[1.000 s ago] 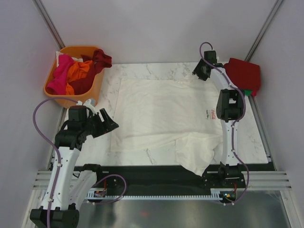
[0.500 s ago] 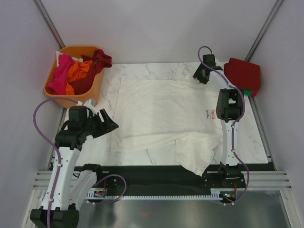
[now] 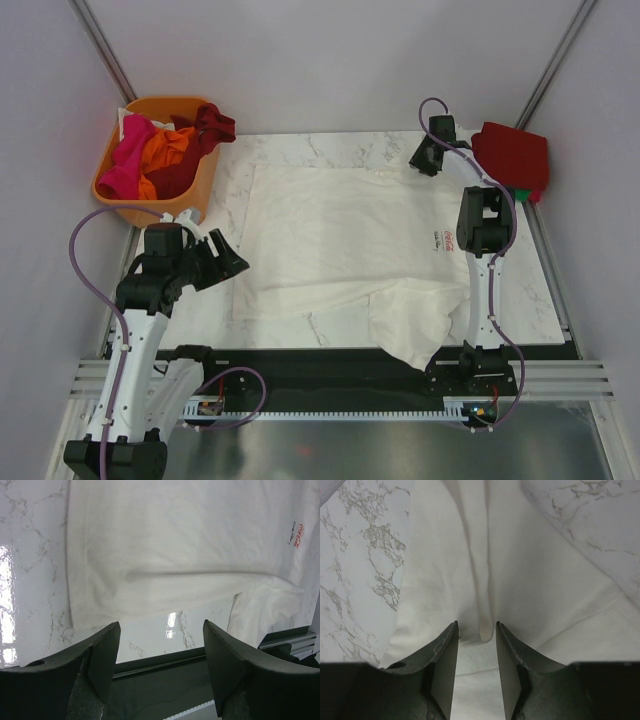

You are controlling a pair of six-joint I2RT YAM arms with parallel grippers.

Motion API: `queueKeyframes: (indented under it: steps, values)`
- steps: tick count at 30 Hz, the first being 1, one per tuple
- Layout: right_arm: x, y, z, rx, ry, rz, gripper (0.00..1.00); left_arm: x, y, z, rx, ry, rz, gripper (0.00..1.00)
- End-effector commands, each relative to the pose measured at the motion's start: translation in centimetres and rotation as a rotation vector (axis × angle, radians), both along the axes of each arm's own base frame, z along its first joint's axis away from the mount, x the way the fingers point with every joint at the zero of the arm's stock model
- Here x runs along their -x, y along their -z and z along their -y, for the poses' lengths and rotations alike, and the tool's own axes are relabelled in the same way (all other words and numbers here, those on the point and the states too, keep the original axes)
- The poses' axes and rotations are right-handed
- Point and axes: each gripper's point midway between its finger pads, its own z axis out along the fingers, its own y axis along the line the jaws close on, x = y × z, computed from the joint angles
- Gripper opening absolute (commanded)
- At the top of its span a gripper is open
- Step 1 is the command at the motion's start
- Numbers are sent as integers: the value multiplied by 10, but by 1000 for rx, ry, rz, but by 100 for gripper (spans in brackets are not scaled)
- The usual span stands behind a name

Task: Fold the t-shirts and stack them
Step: Flatten the tshirt out

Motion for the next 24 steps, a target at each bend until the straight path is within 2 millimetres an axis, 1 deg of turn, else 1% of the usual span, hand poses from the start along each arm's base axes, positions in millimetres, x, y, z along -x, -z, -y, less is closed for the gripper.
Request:
queueKeyframes:
  steps: [1, 3, 5, 8, 11, 12, 13, 14, 17, 19, 21, 22, 23, 24]
  values:
    - [-11, -16, -8, -17, -21, 52, 43, -6, -5, -4, -29, 11, 51, 74]
    - [-13, -22, -11, -24, -27, 65, 42, -6, -6, -3, -29, 13, 53, 74]
    - [-14, -23, -12, -26, -29, 68, 41, -6, -6, -3, -28, 12, 52, 74]
    - [-15, -22, -14, -25, -35, 68, 36, -6, -6, -3, -28, 12, 52, 74]
    - [-14, -20, -13, -29, -37, 65, 20, -6, -6, -3, -28, 12, 54, 74]
    - [-14, -21, -15, -30, -40, 66, 6, -6, -6, -3, -28, 12, 54, 74]
    - [-13, -20, -13, -25, -37, 63, 1, -6, -6, -3, -28, 12, 55, 74]
    - [-13, -19, -13, -22, -37, 63, 0, -6, -6, -4, -28, 10, 54, 74]
    - [-14, -18, -13, -22, -37, 63, 0, -6, -6, -3, -28, 12, 57, 74]
    - [-16, -21, -16, -31, -45, 74, 0, -6, -6, -3, -28, 12, 54, 74]
    - [-24, -31, -19, -50, -48, 114, 0, -6, -6, -3, -28, 12, 55, 74]
    - [-28, -33, -26, -77, -70, 131, 0, -6, -6, -3, -28, 12, 54, 74]
    - [-40, -50, -38, -127, -120, 202, 0, -6, -5, -3, -28, 12, 51, 74]
    - [-46, -58, -46, -174, -129, 240, 0, -6, -5, -3, -27, 11, 52, 74]
